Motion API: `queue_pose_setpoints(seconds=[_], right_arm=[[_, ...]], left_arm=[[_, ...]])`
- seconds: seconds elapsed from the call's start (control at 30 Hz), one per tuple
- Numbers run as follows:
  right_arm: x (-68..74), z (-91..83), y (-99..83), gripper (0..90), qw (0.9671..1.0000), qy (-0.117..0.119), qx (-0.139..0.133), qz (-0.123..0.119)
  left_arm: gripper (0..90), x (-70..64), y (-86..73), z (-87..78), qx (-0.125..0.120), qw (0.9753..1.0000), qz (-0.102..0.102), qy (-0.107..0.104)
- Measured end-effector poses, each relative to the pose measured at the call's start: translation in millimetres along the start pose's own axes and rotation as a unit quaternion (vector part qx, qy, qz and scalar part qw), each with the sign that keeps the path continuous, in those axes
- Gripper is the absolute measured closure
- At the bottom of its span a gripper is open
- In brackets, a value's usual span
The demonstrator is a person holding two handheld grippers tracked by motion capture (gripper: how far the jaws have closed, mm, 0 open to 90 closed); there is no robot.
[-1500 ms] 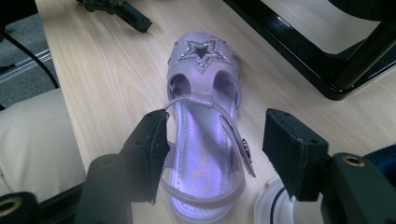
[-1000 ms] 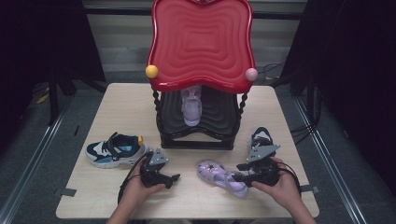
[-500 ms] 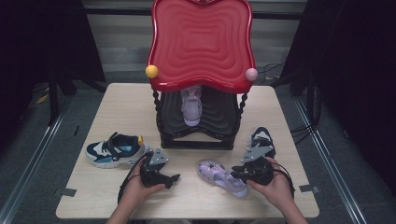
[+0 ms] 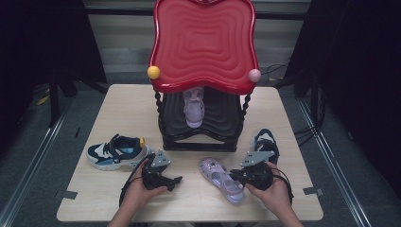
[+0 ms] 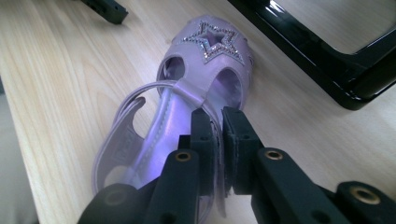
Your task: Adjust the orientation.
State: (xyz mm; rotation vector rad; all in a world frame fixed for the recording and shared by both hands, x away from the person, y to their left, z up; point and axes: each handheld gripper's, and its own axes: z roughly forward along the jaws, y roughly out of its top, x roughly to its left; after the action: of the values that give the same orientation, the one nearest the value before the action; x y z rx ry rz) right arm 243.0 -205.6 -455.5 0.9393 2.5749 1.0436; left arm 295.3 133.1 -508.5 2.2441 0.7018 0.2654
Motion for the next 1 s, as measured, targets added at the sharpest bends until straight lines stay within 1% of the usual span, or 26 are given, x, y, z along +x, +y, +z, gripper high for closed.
queue_pose_setpoints(seconds=[0.1, 0.17, 0.2, 0.23, 0.43, 0.6, 0.7, 0.83, 1.0], right_arm=[[0.9, 1.2, -1.4, 79.2, 0.9999, -0.002, -0.003, 0.010], [1.4, 2.2, -2.4, 77.6, 0.9999, -0.012, -0.001, 0.010], [1.5, 2.5, -2.7, 76.8, 0.9999, -0.012, 0.000, 0.010], [1.7, 3.5, -3.6, 75.7, 0.9998, -0.014, 0.000, 0.016], [4.0, 7.7, -3.8, 74.9, 0.9996, -0.023, 0.009, 0.016], [2.8, 9.5, -4.8, 75.0, 0.9993, -0.027, 0.010, 0.023], [1.7, 11.2, -6.2, 75.4, 0.9992, -0.026, 0.006, 0.029], [1.9, 12.1, -6.0, 75.5, 0.9990, -0.030, 0.007, 0.031], [-0.2, 13.6, -6.8, 75.4, 0.9991, -0.029, 0.007, 0.030]], left_arm=[[13.6, 0.0, 0.0, 0.0, 0.000, 1.0000, 0.000, 0.000], [13.6, -0.2, 0.0, 0.0, 0.000, 1.0000, 0.000, 0.002], [13.5, -0.2, 0.1, 0.1, 0.000, 1.0000, 0.000, 0.001], [13.5, -0.2, 0.1, 0.1, 0.000, 1.0000, 0.000, 0.001], [13.4, -0.4, 0.0, 0.1, 0.000, 1.0000, -0.001, 0.000], [13.4, -0.3, 0.0, 0.3, -0.001, 1.0000, -0.001, 0.000], [13.3, -0.4, 0.1, 0.2, 0.000, 1.0000, -0.001, 0.000], [13.3, -0.3, -0.1, 0.4, -0.001, 1.0000, -0.001, -0.001], [13.3, -0.4, 0.1, 0.2, 0.000, 1.0000, 0.000, 0.000]])
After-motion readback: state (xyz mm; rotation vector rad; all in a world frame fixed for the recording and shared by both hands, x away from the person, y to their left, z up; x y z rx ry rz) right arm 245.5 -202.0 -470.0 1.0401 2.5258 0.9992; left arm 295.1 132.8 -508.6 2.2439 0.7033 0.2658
